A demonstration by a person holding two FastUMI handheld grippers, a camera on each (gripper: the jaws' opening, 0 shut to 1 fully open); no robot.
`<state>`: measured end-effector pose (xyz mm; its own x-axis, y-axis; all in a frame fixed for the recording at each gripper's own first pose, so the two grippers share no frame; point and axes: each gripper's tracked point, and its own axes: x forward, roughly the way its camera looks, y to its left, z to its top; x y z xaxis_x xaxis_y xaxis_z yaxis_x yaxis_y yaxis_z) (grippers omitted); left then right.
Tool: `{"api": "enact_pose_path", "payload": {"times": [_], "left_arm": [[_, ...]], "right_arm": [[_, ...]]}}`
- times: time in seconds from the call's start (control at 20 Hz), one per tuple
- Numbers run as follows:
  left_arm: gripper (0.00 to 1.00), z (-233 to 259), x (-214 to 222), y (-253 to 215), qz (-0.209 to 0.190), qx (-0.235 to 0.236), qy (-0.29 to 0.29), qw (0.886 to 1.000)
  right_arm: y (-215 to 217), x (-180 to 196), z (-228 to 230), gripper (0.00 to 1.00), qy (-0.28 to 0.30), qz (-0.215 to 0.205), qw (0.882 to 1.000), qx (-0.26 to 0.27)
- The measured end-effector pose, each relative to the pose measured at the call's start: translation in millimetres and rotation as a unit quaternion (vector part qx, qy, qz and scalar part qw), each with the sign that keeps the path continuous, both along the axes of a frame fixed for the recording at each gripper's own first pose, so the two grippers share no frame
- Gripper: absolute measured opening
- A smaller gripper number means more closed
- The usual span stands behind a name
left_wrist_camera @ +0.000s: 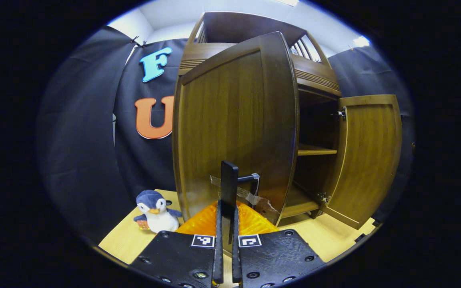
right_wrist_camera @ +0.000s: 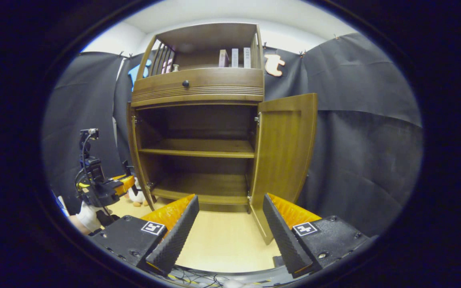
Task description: Open the right door of the double-door shoe cabinet with the right hand, and open the left door with the left hand.
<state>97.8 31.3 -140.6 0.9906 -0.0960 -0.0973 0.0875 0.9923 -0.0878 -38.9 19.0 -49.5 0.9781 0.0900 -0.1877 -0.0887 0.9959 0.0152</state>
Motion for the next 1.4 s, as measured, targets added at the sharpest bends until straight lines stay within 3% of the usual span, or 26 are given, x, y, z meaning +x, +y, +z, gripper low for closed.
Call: {"api": "enact_pose_path", "payload": {"times": [0.3,0.6,0.85,1.05,1.4], "left_arm": [[0.07,-3,-18,28,0.017,-0.011,0.005,1.0],[0.07,-6,-28,60,0.032,0.008,0.003,0.999],[0.07,-7,-26,92,0.048,-0.016,0.004,0.999],[0.07,-5,-27,105,0.038,-0.019,-0.001,0.999],[0.07,-11,-25,134,-0.023,-0.006,-0.008,1.0]], "right_arm": [[32,10,-4,1.0,0.003,0.038,0.999,0.009],[52,16,-5,1.0,0.003,0.063,0.998,0.011],[61,22,-8,1.0,0.007,0.071,0.997,0.013],[66,24,-13,1.0,0.014,0.075,0.997,0.018],[69,26,-20,1.0,0.028,0.077,0.996,0.017]]}}
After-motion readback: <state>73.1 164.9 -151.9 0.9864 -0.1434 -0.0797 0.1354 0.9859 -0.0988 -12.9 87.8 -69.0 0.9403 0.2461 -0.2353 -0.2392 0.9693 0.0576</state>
